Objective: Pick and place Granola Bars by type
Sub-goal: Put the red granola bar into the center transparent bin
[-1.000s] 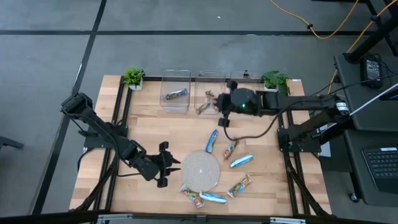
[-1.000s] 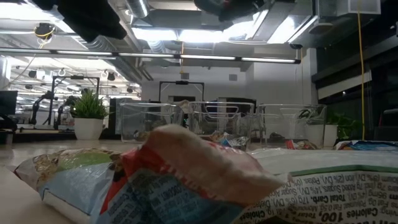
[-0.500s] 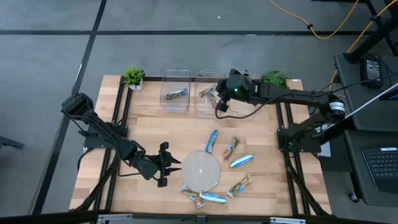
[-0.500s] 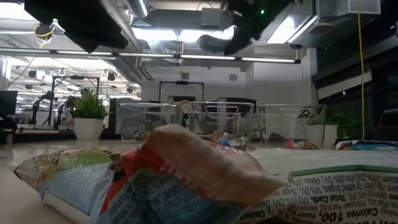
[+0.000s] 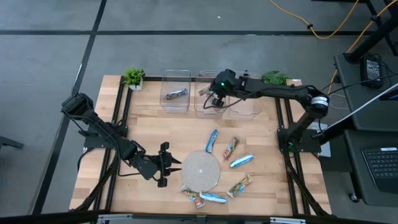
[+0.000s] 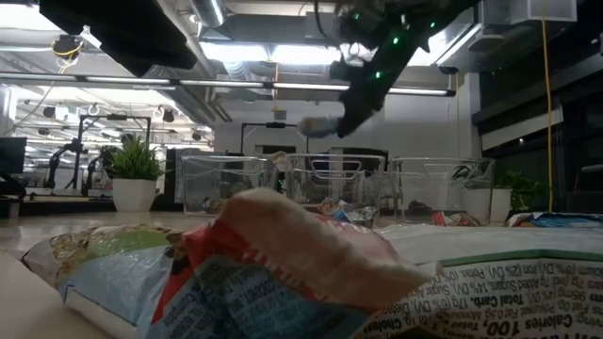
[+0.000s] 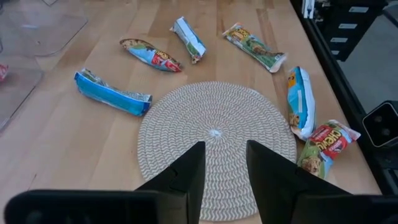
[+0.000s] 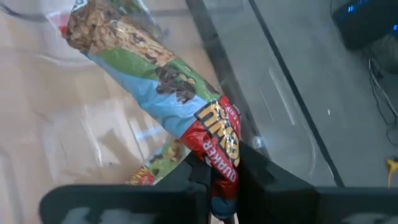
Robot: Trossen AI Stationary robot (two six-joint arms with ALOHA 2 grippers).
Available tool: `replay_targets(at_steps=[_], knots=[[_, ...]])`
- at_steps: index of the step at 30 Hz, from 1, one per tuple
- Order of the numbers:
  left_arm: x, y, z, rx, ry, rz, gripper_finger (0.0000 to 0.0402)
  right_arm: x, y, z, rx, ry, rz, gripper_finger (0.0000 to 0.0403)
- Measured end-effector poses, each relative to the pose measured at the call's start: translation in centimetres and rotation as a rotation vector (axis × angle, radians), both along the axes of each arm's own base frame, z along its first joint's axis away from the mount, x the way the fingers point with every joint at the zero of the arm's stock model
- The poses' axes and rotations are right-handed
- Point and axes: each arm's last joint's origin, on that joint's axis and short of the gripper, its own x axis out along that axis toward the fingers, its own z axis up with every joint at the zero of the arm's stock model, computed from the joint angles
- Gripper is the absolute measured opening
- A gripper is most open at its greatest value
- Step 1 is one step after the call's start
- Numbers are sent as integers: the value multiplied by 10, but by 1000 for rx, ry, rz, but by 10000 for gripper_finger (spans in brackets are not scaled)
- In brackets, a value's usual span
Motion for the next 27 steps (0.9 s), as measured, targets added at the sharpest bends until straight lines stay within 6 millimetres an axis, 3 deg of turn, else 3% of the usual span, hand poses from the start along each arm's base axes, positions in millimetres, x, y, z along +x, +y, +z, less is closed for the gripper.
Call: replay_targets(at_steps=[9,17,27], knots=[[0,0,0,4,1,-1,111,10,-14,-34,22,83,-2,27],[0,0,0,3,0,-1,108,12,-26,-49,36,101,-29,45],[0,0,0,2,0,0,107,14,-31,-66,101,115,-24,27]])
